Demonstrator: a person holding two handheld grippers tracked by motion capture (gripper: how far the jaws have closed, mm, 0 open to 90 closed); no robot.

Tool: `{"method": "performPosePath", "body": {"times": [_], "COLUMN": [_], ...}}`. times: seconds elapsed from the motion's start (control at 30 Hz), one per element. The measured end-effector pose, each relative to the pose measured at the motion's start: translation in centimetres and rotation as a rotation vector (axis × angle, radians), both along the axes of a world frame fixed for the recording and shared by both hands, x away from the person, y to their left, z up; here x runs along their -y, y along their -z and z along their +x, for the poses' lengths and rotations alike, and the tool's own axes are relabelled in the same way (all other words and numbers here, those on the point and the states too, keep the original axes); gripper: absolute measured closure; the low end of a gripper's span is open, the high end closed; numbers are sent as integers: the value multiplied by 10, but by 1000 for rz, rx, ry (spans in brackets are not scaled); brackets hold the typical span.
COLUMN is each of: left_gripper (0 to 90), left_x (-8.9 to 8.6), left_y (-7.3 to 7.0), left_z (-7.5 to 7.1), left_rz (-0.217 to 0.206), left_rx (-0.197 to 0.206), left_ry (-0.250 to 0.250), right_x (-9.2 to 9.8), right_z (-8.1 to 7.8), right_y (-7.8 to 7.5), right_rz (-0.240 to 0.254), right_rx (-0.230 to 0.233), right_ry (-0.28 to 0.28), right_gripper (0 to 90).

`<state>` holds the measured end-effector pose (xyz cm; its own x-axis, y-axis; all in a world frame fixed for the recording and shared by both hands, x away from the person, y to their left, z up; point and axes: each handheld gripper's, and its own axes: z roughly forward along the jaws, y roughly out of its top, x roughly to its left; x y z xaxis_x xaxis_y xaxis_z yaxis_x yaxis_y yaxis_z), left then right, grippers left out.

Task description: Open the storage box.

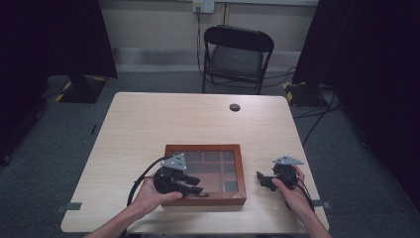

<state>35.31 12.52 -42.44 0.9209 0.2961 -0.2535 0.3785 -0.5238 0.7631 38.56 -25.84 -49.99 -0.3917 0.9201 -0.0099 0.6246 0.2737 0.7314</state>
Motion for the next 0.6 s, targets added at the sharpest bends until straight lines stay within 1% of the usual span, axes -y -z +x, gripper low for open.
{"method": "performPosePath", "body": {"times": [0.03, 0.07, 0.1, 0.17, 0.2, 0.3, 0.4, 0.5, 0.53, 0.6], "left_gripper": [652, 665, 688, 724, 737, 760, 778, 791, 791, 806], "left_x": [1, 2, 3, 5, 6, 9, 10, 13, 13, 14], "left_y": [1, 2, 2, 3, 3, 6, 6, 8, 9, 9], "left_z": [-1, -1, -2, -1, -1, -1, -1, -1, 0, -1], "left_rz": [-8, 4, 7, -7, -3, 24, 19, 44, 39, 35], "left_rx": [-4, -5, -4, -17, -12, -12, -8, 3, -2, 4], "left_ry": [5, 17, 21, 35, 33, 42, 46, 38, 40, 42], "right_x": [0, 0, 0, 0, 0, 0, 0, 0, 0, 0], "right_z": [0, 0, 0, 0, 0, 0, 0, 0, 0, 0], "right_y": [0, 0, 0, 0, 0, 0, 0, 0, 0, 0], "right_rz": [0, 0, 0, 0, 0, 0, 0, 0, 0, 0], "right_rx": [0, 0, 0, 0, 0, 1, 1, 1, 1, 2], "right_ry": [0, 0, 0, 0, 0, -3, -3, -3, -3, -6], "right_gripper": [126, 126, 126, 126, 127, 126, 127, 126, 126, 126]}}
